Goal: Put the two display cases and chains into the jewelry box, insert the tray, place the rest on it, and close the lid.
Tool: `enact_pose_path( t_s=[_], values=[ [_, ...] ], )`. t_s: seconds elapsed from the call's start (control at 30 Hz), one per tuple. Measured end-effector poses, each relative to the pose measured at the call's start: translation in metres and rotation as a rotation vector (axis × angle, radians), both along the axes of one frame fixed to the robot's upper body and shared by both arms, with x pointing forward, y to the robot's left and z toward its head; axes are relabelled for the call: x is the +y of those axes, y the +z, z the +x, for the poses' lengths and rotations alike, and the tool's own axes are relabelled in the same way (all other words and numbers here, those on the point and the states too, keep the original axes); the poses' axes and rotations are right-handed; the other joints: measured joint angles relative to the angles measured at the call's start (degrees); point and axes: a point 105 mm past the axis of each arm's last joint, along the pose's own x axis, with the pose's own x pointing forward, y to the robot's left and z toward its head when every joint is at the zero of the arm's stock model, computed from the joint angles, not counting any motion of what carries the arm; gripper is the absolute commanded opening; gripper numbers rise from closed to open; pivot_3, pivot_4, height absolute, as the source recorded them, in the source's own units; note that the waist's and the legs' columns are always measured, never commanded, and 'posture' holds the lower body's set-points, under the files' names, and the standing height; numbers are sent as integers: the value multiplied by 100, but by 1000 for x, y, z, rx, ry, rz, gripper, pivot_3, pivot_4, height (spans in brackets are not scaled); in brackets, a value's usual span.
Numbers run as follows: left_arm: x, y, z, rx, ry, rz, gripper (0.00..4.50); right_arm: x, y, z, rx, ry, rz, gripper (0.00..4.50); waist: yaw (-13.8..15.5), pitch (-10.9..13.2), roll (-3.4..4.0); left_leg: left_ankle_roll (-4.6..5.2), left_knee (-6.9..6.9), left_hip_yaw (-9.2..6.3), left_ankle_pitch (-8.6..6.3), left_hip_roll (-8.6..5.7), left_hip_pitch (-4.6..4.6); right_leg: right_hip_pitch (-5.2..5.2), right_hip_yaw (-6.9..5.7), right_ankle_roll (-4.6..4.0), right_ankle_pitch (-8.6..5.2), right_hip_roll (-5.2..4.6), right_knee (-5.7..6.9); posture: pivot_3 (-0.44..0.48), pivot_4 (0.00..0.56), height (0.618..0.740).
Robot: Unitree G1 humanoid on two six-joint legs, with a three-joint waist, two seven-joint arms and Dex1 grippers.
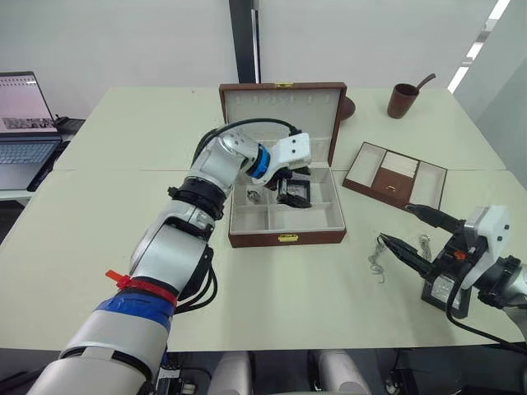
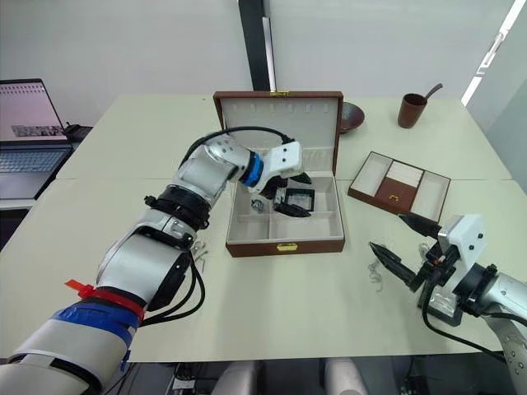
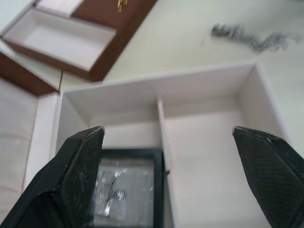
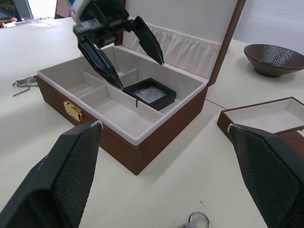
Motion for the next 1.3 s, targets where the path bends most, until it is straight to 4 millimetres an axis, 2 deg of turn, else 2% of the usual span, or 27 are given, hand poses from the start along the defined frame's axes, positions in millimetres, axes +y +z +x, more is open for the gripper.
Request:
enact_pose_path(
  t_s=[0.1, 0.23, 0.3, 0.43, 0.6, 0.73, 0.8, 1.0, 1.13, 1.2, 1.3],
  values=[
    [15, 1, -14, 91, -5, -83, 4467, -11, -2, 1, 18, -30, 7, 4500, -2, 0, 0, 0, 0, -4, 1, 6, 3, 0, -1, -1, -1, 6, 9, 0, 150, 740],
    [45, 11, -38, 201, 48, -227, 4467, -31, -18, 3, 87, -78, 32, 4500, 1, 0, 1, -1, 1, -7, 1, 10, 11, 1, 3, -6, -3, 7, 24, 0, 150, 740],
    [63, 17, -46, 223, 118, -285, 4467, -44, -26, 5, 113, -113, 44, 4500, 9, -1, 2, -2, 4, -10, 1, 9, 14, 2, 3, -6, -3, 5, 28, 0, 150, 740],
    [94, 25, -54, 242, 284, -383, 4467, -68, -28, 13, 103, -196, 63, 4500, 14, -1, 2, -2, 4, -13, 1, 10, 28, 8, 10, -6, -3, 4, 32, 0, 150, 740],
    [136, 29, -61, 248, 500, -506, 4467, -88, -33, 22, 97, -269, 79, 4500, 0, -1, 3, -2, 0, -10, 1, 13, 36, 9, 16, -8, -5, 4, 31, 0, 150, 740],
    [181, 10, -71, 219, 760, -533, 4467, -113, -37, 34, 76, -374, 90, 4500, -8, -2, 3, -2, -5, -6, 1, 15, 53, 13, 29, -9, -5, 4, 34, 0, 150, 740],
    [192, -2, -75, 203, 852, -528, 4467, -123, -39, 40, 50, -425, 95, 4500, 8, -1, 3, -2, -4, -4, 1, 14, 55, 18, 30, -9, -5, 3, 33, 0, 150, 740],
    [229, -20, -79, 88, 1101, -571, 4467, -148, -52, 50, 29, -540, 103, 4500, 28, -2, 3, -2, -8, 8, 0, 11, 54, 20, 26, -9, -5, -16, 26, 0, 150, 740],
    [257, -32, -80, -11, 1264, -591, 4467, -160, -66, 48, 52, -586, 99, 4500, 24, -2, 3, -2, -8, 13, 1, 11, 55, 21, 25, -9, -5, -16, 25, 0, 150, 740],
    [279, -32, -83, -99, 1361, -588, 4467, -163, -67, 49, 45, -599, 99, 4500, 16, -3, 5, -2, -8, 15, 0, 8, 58, 22, 27, -9, -5, -15, 25, 0, 150, 740],
    [301, -46, -89, -178, 1480, -576, 4467, -167, -69, 48, 40, -618, 88, 4500, 2, -4, 7, -2, -14, 18, 0, 8, 64, 22, 37, -9, -5, -14, 24, 0, 150, 740]
  ],
)
